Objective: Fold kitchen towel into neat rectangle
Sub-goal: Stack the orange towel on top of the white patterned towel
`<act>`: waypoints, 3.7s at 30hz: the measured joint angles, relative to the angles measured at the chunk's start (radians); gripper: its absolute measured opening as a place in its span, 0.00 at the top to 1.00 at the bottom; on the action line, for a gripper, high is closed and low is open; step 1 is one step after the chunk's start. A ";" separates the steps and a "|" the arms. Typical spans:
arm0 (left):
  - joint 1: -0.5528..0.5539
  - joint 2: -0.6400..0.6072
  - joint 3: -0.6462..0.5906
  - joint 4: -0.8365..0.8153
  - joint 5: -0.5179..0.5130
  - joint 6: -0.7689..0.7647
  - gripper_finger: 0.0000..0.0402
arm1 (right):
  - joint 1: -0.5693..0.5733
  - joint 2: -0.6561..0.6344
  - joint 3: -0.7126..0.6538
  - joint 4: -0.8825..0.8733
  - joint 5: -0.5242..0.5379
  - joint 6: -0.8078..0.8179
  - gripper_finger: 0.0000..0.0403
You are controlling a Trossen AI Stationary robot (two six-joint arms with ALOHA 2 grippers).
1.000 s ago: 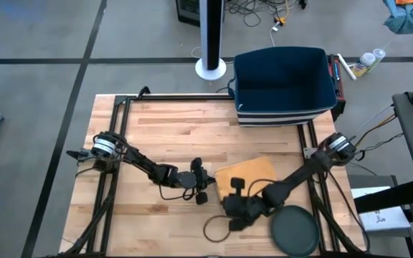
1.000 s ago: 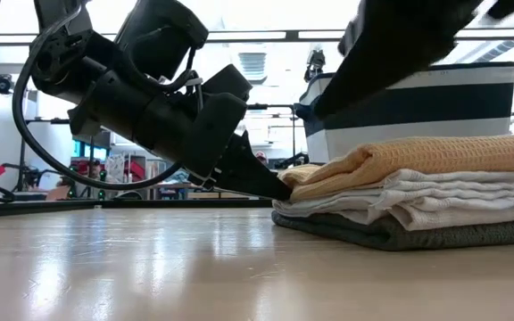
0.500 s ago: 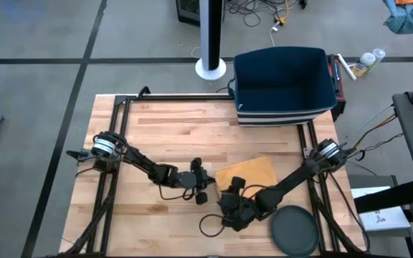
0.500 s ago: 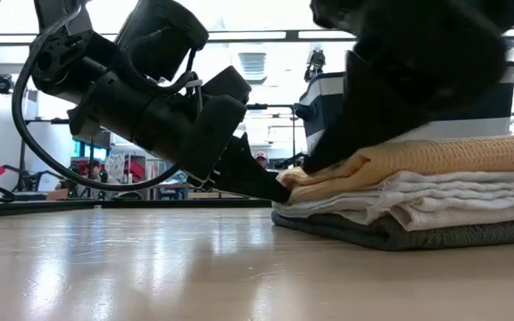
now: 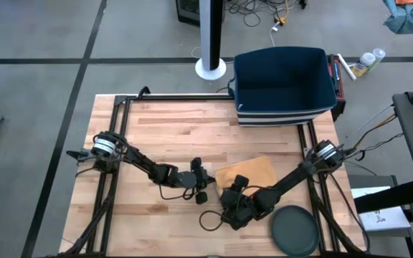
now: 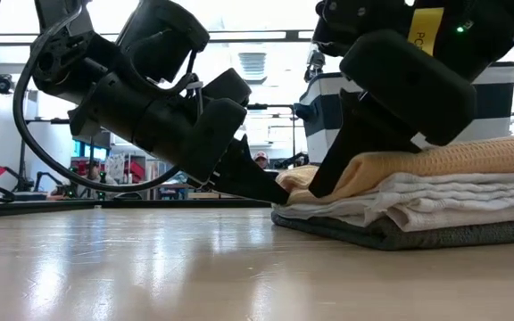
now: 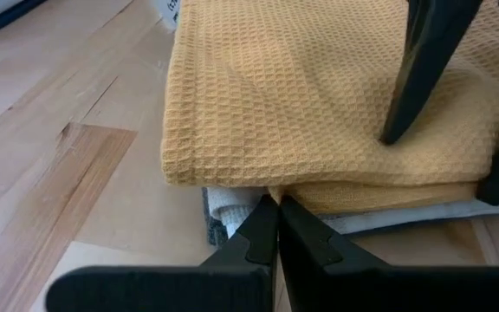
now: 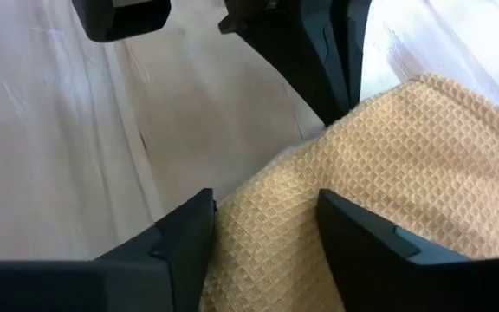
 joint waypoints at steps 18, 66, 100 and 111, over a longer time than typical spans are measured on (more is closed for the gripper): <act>0.001 0.000 0.000 -0.008 -0.014 0.000 1.00 | 0.010 -0.031 0.004 -0.010 0.001 0.034 0.97; 0.016 -0.014 -0.001 -0.009 -0.051 0.054 1.00 | 0.042 -0.185 -0.121 -0.141 -0.027 0.247 0.50; -0.102 0.065 0.412 -0.350 -0.135 0.194 0.98 | 0.055 -0.477 -0.547 0.284 0.001 0.064 0.50; -0.097 0.110 0.633 -0.873 0.065 0.135 0.84 | 0.014 -0.316 -0.610 0.369 -0.016 0.117 0.50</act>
